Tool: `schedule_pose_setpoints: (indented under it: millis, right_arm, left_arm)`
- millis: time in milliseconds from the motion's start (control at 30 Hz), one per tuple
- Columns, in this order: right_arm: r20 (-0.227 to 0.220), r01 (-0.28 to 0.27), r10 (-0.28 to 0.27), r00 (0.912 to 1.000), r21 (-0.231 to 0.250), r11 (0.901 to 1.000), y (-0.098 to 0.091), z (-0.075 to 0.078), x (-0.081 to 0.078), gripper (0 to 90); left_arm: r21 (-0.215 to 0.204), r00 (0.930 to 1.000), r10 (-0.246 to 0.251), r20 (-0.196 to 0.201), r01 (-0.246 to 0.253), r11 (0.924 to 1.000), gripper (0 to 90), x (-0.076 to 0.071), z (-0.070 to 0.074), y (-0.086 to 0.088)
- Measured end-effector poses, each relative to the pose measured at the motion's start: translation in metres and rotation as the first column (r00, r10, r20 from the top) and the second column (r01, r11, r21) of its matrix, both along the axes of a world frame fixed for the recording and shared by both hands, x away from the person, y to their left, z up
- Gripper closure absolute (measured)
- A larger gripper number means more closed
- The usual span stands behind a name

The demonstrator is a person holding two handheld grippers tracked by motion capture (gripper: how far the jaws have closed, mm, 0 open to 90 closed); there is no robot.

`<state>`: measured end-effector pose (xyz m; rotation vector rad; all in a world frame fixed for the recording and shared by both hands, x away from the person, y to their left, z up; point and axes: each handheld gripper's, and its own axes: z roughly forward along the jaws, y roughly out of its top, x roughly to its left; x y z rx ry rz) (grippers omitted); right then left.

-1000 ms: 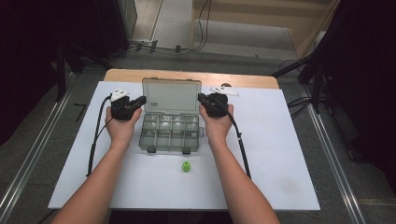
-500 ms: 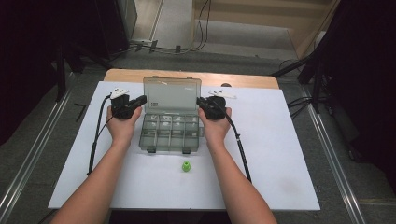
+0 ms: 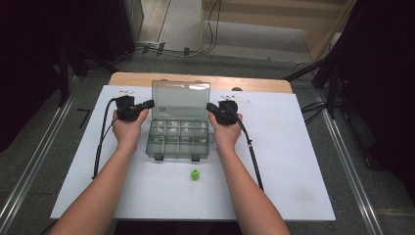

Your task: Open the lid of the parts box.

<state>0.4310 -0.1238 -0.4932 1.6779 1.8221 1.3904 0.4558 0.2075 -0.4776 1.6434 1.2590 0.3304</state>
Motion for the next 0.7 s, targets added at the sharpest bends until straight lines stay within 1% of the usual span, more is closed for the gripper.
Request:
schedule_pose_setpoints:
  millis: [133, 200, 233, 333, 400, 433, 467, 500, 533, 600, 633, 667, 700]
  right_arm:
    - [-0.012, -0.007, 0.007, 0.9999, 0.015, 0.9999, -0.001, -0.001, 0.002, 81.9]
    - [-0.011, -0.009, 0.009, 0.9999, 0.023, 0.9997, -0.002, -0.003, 0.003, 81.7]
    - [-0.02, -0.007, 0.008, 0.9998, 0.038, 0.9993, -0.003, -0.003, 0.003, 81.7]
    - [-0.019, -0.013, 0.013, 0.9997, 0.028, 0.9995, -0.003, -0.004, 0.004, 81.2]
    - [-0.026, -0.013, 0.014, 0.9996, 0.048, 0.9988, -0.004, -0.005, 0.005, 81.1]
    - [-0.026, -0.019, 0.02, 0.9994, 0.044, 0.9988, -0.004, -0.006, 0.006, 80.8]
    - [-0.02, -0.033, 0.034, 0.9992, 0.036, 0.9988, -0.005, -0.007, 0.007, 80.6]
    - [-0.025, -0.042, 0.043, 0.9988, 0.042, 0.9982, -0.007, -0.007, 0.008, 80.3]
    - [-0.043, -0.048, 0.052, 0.9977, 0.078, 0.9958, -0.009, -0.008, 0.01, 80.2]
    - [-0.045, -0.051, 0.055, 0.9975, 0.078, 0.9956, -0.01, -0.008, 0.011, 80.1]
    - [-0.041, -0.053, 0.056, 0.9976, 0.068, 0.9962, -0.009, -0.009, 0.011, 79.7]
    - [-0.043, -0.05, 0.052, 0.9977, 0.063, 0.9968, -0.008, -0.009, 0.01, 79.5]
    - [-0.047, -0.047, 0.05, 0.9977, 0.068, 0.9966, -0.008, -0.01, 0.011, 79.5]
  left_arm:
    - [-0.025, 0.9998, 0.006, -0.02, -0.006, 0.9997, 84.1, 0.002, -0.002, 0.001]
    - [-0.017, 0.9998, 0.011, -0.019, -0.012, 0.9998, 83.8, 0.003, -0.002, 0.0]
    - [-0.019, 0.9997, 0.016, -0.019, -0.017, 0.9997, 83.8, 0.003, -0.003, -0.001]
    - [-0.049, 0.9992, 0.016, -0.036, -0.018, 0.9987, 83.7, 0.005, -0.006, 0.001]
    - [-0.052, 0.999, 0.013, -0.042, -0.015, 0.9985, 83.6, 0.006, -0.006, 0.002]
    - [-0.05, 0.999, 0.012, -0.043, -0.014, 0.9987, 83.4, 0.006, -0.007, 0.002]
    - [-0.057, 0.9991, 0.014, -0.04, -0.017, 0.9982, 83.3, 0.006, -0.007, 0.002]
    - [-0.054, 0.9989, 0.017, -0.044, -0.02, 0.9984, 83.3, 0.006, -0.007, 0.002]
    - [-0.05, 0.9988, 0.023, -0.044, -0.025, 0.9984, 83.2, 0.006, -0.008, 0.001]
    - [-0.043, 0.9987, 0.028, -0.042, -0.03, 0.9986, 83.1, 0.006, -0.009, 0.0]
    - [-0.041, 0.9988, 0.027, -0.04, -0.028, 0.9988, 83.0, 0.007, -0.009, 0.0]
    - [-0.043, 0.9987, 0.024, -0.046, -0.026, 0.9987, 83.0, 0.007, -0.01, 0.0]
    - [-0.062, 0.9981, 0.027, -0.056, -0.03, 0.9976, 83.0, 0.009, -0.012, 0.001]
